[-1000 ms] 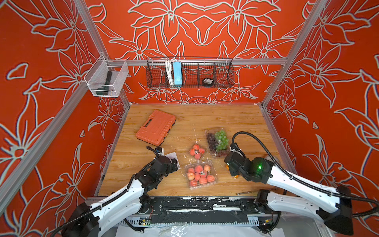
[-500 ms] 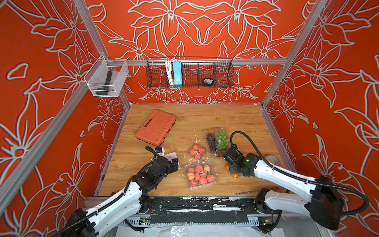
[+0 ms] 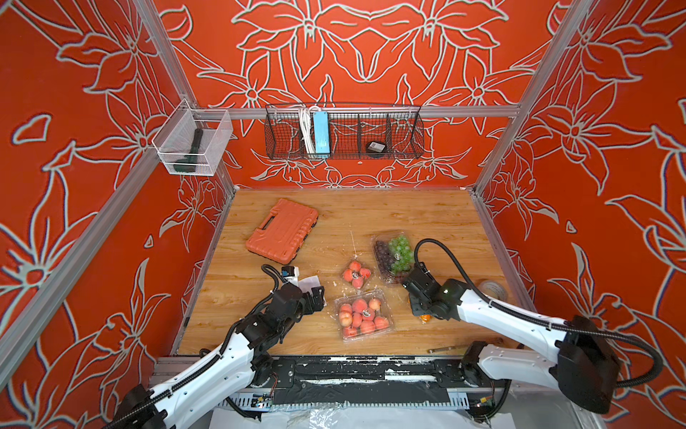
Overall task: Label fruit boxes
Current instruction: Stick the label on the fruit box.
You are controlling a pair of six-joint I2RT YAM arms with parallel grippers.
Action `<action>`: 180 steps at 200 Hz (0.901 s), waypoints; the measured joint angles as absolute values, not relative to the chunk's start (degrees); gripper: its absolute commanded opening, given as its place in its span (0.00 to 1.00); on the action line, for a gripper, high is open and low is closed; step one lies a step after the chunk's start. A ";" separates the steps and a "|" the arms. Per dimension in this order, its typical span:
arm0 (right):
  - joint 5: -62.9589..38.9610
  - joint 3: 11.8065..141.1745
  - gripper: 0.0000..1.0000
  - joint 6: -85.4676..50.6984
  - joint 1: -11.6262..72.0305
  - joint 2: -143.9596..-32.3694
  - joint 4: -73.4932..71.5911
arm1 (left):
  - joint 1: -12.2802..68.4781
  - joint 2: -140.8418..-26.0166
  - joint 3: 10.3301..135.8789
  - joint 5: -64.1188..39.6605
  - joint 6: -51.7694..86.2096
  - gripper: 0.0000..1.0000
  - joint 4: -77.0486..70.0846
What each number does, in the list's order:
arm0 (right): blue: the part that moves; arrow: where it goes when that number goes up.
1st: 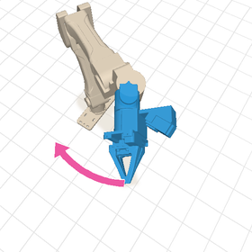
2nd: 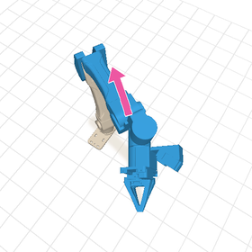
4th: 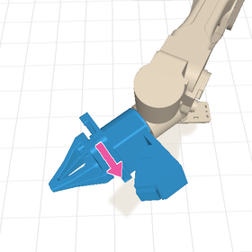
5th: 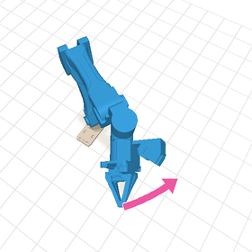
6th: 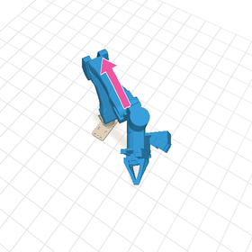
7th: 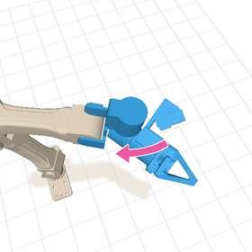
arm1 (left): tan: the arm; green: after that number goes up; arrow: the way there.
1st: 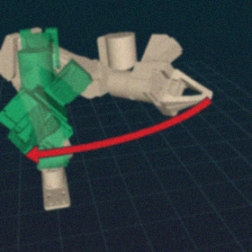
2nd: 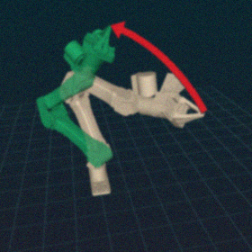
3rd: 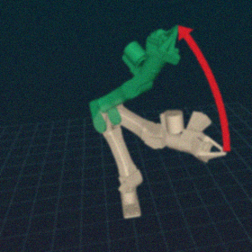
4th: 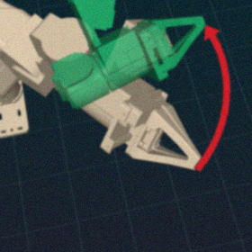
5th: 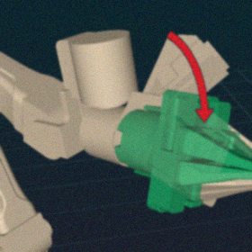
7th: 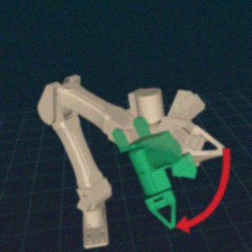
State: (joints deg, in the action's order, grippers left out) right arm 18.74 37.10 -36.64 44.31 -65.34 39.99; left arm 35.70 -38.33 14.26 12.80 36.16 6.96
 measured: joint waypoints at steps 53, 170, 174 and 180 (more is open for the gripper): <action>19.20 36.01 0.03 -36.86 44.31 -59.57 41.04 | 35.70 -37.93 14.22 12.84 36.01 0.98 6.94; 20.67 36.71 0.70 -38.35 44.31 -63.86 41.58 | 35.70 -37.10 13.78 12.95 35.99 0.98 6.33; 20.62 36.71 0.72 -38.09 44.31 -63.20 41.69 | 35.70 -37.10 13.72 12.97 35.97 0.98 6.11; 20.64 36.73 0.74 -38.17 44.31 -62.30 41.89 | 35.73 -37.06 13.61 13.08 35.90 0.99 5.63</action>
State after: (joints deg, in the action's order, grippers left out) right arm 20.64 36.73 -38.17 44.31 -62.30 41.89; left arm 35.73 -37.06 13.61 13.08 35.90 5.63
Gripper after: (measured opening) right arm 0.702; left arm 0.984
